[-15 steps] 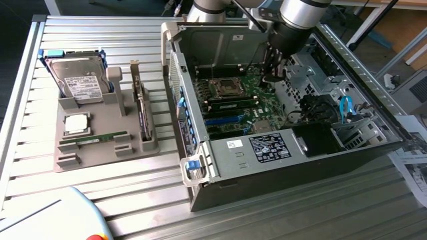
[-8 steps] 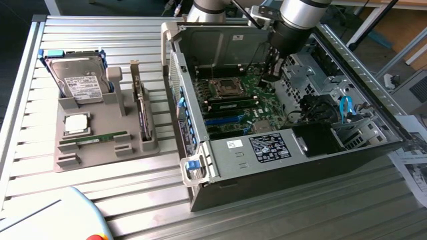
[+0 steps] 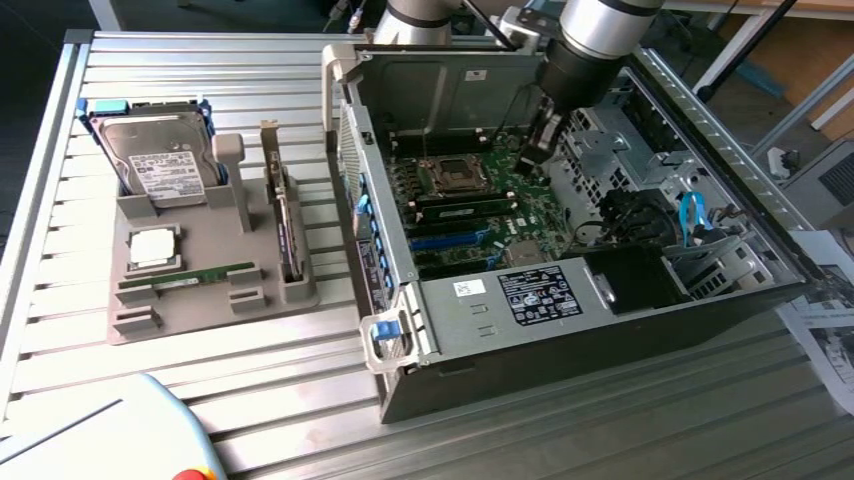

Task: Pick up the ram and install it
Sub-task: 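Press down the ram until it locks into place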

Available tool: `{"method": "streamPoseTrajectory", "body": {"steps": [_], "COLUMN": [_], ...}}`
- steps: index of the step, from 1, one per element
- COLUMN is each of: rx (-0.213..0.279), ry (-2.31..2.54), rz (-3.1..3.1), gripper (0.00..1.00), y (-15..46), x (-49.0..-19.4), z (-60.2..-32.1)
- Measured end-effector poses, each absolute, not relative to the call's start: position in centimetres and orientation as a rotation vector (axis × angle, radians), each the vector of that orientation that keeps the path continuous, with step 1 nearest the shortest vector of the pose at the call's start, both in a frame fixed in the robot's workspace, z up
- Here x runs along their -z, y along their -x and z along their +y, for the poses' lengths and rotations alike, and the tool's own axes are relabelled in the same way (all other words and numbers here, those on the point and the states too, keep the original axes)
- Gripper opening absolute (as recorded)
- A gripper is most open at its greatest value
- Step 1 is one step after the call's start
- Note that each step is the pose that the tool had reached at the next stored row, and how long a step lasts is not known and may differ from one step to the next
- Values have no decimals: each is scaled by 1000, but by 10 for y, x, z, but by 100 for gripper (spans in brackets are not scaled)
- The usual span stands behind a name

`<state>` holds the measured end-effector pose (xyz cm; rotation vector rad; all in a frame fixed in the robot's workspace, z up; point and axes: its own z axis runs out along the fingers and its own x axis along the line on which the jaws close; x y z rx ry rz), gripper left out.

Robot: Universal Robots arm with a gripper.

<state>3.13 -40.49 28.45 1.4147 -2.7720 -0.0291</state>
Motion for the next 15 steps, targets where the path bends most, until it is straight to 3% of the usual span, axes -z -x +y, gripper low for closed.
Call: {"method": "streamPoseTrajectory", "body": {"steps": [15], "rx": [34], "ry": [-1088], "rz": [-2918], "gripper": [11], "y": [-31], "x": [-284], "z": [-405]}}
